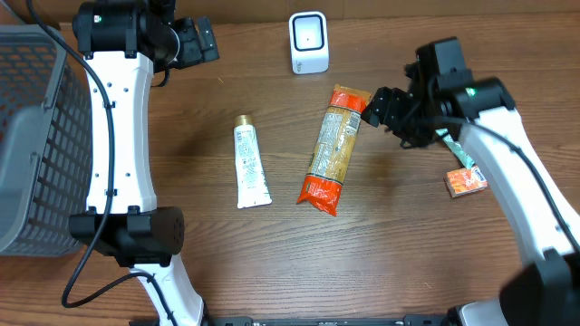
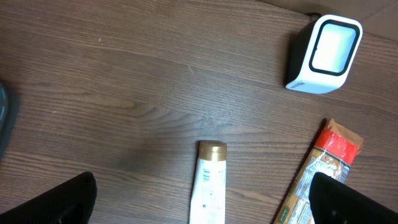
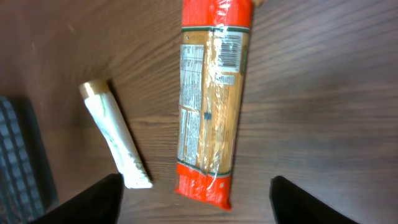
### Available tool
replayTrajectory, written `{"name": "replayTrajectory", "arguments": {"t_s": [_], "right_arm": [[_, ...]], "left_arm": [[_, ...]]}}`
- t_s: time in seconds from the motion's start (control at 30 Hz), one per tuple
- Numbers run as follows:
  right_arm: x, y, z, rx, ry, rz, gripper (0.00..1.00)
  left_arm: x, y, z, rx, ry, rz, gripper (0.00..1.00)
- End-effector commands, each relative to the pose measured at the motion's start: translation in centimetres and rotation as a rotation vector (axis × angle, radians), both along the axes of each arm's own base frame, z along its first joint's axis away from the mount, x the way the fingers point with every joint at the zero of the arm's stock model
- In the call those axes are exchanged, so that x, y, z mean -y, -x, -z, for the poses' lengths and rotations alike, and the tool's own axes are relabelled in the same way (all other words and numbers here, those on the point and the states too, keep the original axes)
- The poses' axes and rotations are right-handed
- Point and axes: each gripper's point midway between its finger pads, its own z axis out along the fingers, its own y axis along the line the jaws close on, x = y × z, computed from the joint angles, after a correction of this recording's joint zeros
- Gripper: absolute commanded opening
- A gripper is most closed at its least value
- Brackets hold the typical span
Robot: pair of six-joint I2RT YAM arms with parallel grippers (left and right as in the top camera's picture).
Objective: Scan the item barcode
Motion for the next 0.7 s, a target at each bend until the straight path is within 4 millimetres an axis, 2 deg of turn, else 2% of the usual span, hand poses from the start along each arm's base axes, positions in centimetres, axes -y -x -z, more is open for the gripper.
{"name": "replayTrajectory", "arguments": {"t_s": [0.0,0.1,0.2,0.3,0.43,0.53,0.67], "right_arm": [[0.2,2.0,4.0,-0.110,0.019,0.131,1.00],[-2.7,3.1,7.7,-0.146,-0.123,0.070,1.00],[-4.4,3.6,10.0,-0.129,-0.236,0.010,1.00],[-4.6,3.9,12.0,-0.146,-0.270,0.047,0.98],[-4.8,4.2,13.9,-0.185,-0.285,0.077,0.87],[-5.5,4.4,14.8,-0.206,-0.287,0.073,0.85],[-6.9,6.0,16.9,-0.302,-0.271,0.091,0.83]], "left_arm": [[0.0,-0.1,0.0,0.002,-0.011,0.009,1.00],[0.0,-0.1,0.0,0.002,-0.011,0.009,1.00],[0.0,-0.1,0.0,0.002,-0.011,0.008,1.00],[0.0,-0.1,0.0,0.002,-0.011,0.009,1.00],[0.0,-0.1,0.0,0.002,-0.011,0.009,1.00],[0.0,-0.1,0.0,0.002,-0.011,0.009,1.00],[0.0,-0.1,0.0,0.002,-0.011,0.008,1.00]]}}
